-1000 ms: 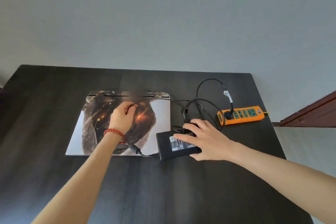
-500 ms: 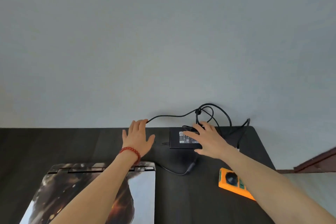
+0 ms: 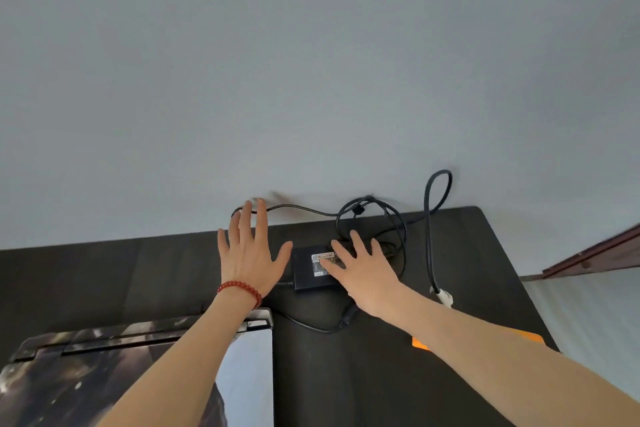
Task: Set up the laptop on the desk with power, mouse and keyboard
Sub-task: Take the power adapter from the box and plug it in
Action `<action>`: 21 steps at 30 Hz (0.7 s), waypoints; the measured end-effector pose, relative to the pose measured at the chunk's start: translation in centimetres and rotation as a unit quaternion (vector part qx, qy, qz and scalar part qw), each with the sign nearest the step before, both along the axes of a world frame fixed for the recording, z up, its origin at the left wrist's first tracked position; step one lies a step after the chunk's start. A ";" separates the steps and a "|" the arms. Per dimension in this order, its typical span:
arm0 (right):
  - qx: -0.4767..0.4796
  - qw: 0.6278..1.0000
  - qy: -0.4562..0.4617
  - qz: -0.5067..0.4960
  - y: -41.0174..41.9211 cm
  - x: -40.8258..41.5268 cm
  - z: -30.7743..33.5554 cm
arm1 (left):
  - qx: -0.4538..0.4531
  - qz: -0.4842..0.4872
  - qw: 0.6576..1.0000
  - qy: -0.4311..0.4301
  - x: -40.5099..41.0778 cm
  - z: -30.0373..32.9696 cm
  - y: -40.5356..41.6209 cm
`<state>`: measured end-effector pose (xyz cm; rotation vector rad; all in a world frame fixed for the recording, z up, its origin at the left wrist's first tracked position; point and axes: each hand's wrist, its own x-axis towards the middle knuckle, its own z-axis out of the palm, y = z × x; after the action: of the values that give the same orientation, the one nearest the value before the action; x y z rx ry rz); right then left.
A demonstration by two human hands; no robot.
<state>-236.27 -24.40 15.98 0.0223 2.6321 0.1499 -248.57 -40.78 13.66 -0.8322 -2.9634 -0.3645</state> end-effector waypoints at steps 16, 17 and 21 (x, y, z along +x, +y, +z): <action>0.018 0.960 0.207 -0.185 1.4 2.7 2.9 | -0.103 -0.081 0.989 -0.068 4.3 0.9 -0.3; 0.030 0.967 0.174 -0.182 1.8 2.3 2.4 | -0.121 -0.082 0.986 -0.083 4.4 0.8 -0.5; 0.036 0.975 0.122 -0.184 2.1 1.2 2.0 | -0.128 -0.051 0.981 -0.135 4.5 1.4 -2.4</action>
<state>-235.03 -22.34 17.94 0.5826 2.8070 0.1212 -244.10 -43.17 15.07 -1.0403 -3.2765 -0.1062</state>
